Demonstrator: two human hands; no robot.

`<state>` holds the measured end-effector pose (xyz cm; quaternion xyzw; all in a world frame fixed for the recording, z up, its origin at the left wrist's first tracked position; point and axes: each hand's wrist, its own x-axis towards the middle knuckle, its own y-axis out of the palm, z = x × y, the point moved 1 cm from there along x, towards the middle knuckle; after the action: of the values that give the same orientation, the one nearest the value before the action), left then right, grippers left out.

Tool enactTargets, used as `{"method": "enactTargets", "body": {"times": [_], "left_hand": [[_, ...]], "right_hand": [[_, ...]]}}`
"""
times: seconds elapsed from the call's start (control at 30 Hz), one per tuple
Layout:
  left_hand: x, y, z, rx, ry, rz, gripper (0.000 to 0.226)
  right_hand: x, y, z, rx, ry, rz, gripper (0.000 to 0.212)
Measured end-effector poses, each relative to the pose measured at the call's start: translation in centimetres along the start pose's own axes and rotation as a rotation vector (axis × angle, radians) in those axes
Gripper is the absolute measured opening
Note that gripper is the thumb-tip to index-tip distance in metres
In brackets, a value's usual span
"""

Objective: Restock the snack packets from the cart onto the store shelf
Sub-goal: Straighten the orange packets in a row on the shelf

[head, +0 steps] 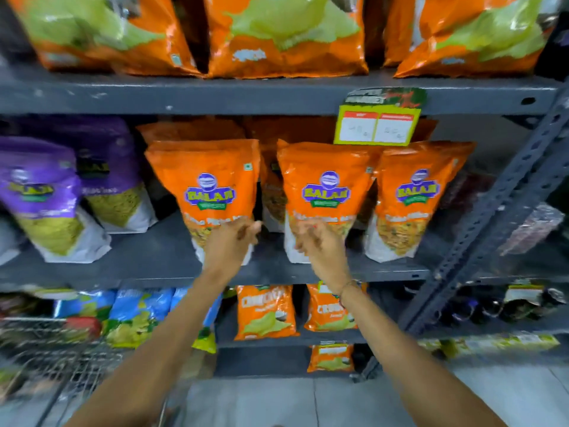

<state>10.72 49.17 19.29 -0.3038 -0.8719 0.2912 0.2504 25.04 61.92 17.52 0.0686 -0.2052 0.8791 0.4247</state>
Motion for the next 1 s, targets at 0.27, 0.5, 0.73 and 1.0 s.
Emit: {"method": "enactTargets", "body": {"times": [0.27,0.5,0.73,1.0], "left_hand": [[3.7,-6.2,14.6,0.229,-0.402,0.317,0.067],[4.3,-4.5,14.4,-0.130,-0.231,0.404,0.103],[3.3,-5.5,17.0,-0.156,-0.229,0.198,0.066],[4.1,-7.7,19.6,-0.129,-0.263,0.219,0.076]], "right_hand": [[3.5,9.7,0.2,-0.117,0.277,0.540,0.107],[3.9,13.4,-2.3,-0.168,0.302,0.373,0.098],[4.1,16.6,-2.3,-0.142,0.266,0.283,0.086],[4.5,19.5,-1.4,-0.161,0.258,0.307,0.082]]}}
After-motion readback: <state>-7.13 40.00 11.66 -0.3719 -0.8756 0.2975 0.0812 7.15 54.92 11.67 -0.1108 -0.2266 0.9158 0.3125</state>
